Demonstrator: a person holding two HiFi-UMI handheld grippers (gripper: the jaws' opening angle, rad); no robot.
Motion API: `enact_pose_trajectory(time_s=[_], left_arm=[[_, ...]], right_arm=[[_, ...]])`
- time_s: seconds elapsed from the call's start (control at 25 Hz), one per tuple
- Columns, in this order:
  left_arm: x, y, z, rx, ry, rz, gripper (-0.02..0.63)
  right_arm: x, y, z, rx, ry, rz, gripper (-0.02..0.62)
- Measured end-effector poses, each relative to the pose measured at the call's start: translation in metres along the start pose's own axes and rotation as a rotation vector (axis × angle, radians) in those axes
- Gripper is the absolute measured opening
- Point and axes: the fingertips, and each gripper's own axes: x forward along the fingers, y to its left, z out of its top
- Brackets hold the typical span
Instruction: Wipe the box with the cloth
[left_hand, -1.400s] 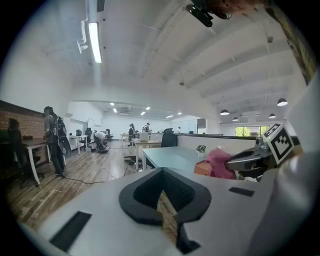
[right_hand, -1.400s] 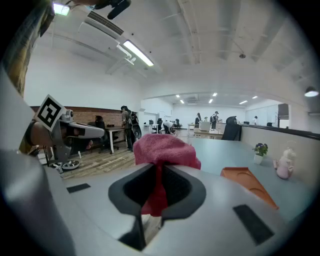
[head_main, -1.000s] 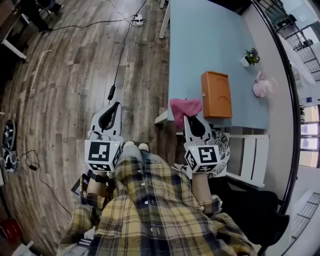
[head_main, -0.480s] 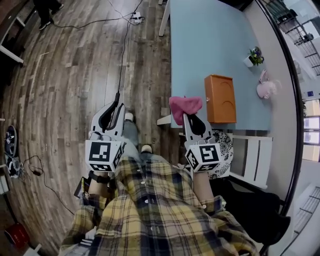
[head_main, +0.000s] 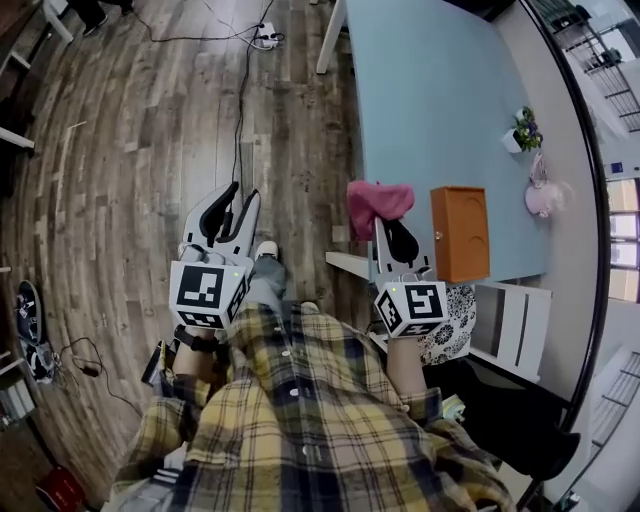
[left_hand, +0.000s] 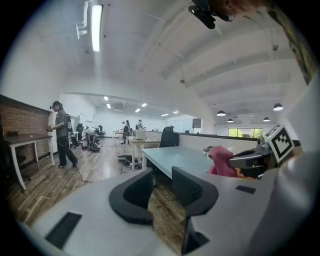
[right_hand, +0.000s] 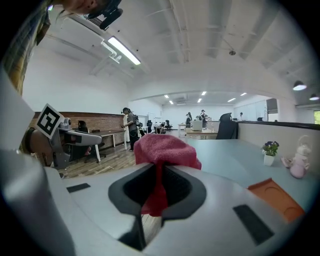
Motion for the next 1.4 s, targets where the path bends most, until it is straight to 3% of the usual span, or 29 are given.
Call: enact_pose_trajectory(time_s=[0.52, 0.96, 1.4], left_arm=[[0.064, 0.061, 0.01, 0.03, 0.042, -0.151, 0.15], [0.098, 0.054, -0.006, 0.008, 0.096, -0.248, 0.169], [0.174, 0.039, 0.009, 0.054, 0.108, -0.318, 0.172]], right_arm=[[0.061, -0.008, 0.008, 0.048, 0.045, -0.183, 0.046], [0.055, -0.033, -0.012, 0.088, 0.112, -0.299, 0.046], [0.082, -0.096, -0.012, 0.12, 0.097, -0.382, 0.046]])
